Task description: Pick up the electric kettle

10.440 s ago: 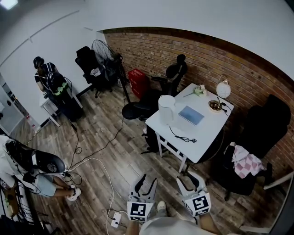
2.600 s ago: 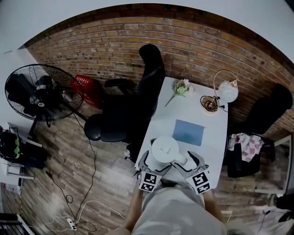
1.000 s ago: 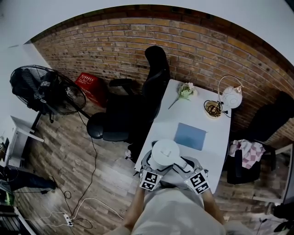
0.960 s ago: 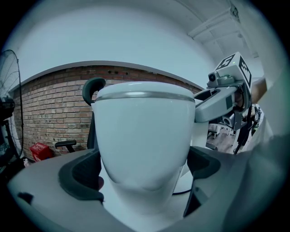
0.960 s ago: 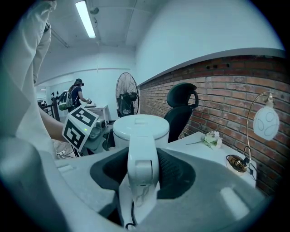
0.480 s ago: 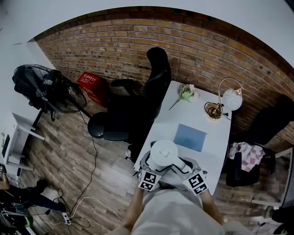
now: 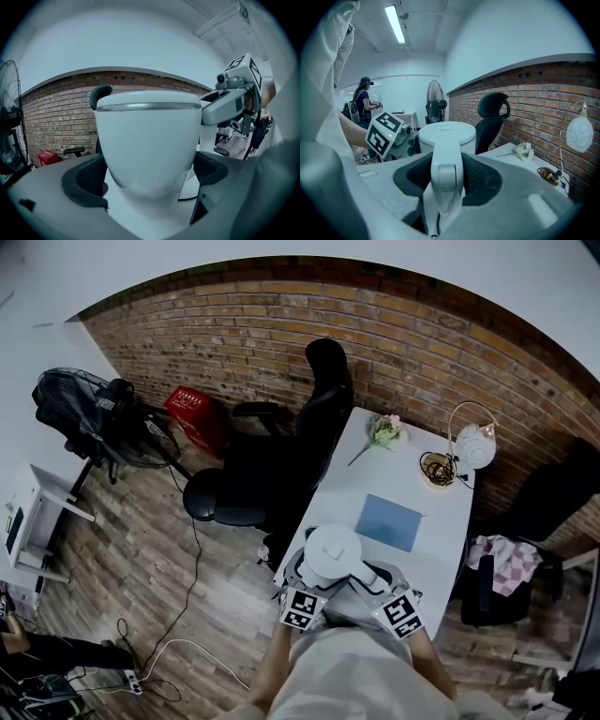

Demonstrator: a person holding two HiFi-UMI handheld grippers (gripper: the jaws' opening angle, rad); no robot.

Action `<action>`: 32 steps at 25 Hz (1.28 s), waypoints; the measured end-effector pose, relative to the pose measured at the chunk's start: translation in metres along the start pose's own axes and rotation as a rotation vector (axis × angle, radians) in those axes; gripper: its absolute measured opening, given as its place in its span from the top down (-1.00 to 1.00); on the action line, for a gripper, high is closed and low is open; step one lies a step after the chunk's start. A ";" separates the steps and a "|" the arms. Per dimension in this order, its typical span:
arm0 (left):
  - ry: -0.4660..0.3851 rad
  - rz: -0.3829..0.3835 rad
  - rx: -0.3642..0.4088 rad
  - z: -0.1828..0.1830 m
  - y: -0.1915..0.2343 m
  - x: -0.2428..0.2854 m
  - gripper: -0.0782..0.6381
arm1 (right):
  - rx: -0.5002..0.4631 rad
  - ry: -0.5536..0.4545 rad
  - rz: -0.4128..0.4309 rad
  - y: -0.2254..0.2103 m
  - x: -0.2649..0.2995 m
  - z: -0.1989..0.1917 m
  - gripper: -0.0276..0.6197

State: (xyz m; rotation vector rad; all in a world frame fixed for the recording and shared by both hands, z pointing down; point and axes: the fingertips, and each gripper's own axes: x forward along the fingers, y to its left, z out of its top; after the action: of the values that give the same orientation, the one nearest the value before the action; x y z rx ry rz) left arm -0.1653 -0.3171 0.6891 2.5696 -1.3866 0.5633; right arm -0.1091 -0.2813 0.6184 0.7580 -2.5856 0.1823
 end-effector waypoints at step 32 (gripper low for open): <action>-0.090 0.350 -0.080 0.041 -0.001 -0.124 -0.82 | -0.186 -0.187 0.334 0.080 -0.036 0.073 0.38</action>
State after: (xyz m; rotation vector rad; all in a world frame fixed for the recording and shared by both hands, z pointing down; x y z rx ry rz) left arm -0.2156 -0.2339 0.6019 2.3287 -1.8662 0.4334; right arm -0.1523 -0.2140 0.5371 0.2853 -2.8433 -0.0323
